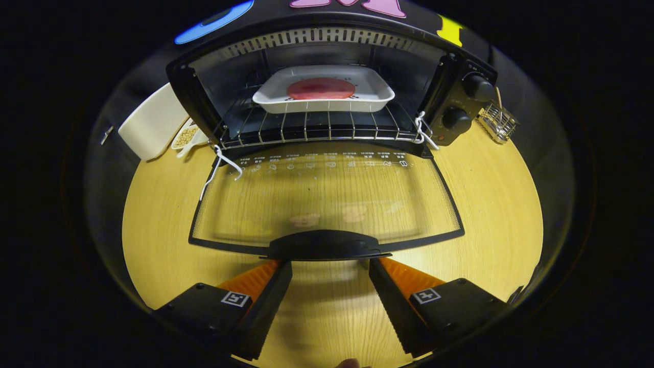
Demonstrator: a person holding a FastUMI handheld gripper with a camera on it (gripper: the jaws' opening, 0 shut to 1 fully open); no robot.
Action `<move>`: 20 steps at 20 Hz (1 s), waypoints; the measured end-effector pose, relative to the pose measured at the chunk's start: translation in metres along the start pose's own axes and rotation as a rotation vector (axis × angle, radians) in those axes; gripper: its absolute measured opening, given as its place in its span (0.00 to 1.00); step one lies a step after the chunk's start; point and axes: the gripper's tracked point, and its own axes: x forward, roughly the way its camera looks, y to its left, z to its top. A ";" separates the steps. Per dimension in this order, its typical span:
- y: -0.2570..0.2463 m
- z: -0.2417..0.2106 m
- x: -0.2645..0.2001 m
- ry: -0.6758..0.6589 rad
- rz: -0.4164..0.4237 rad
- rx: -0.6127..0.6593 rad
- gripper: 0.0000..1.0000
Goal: Open the toaster oven, put the food inside, and close the toaster oven door.
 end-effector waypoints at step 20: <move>-0.022 0.107 -0.173 -0.519 0.102 0.092 0.99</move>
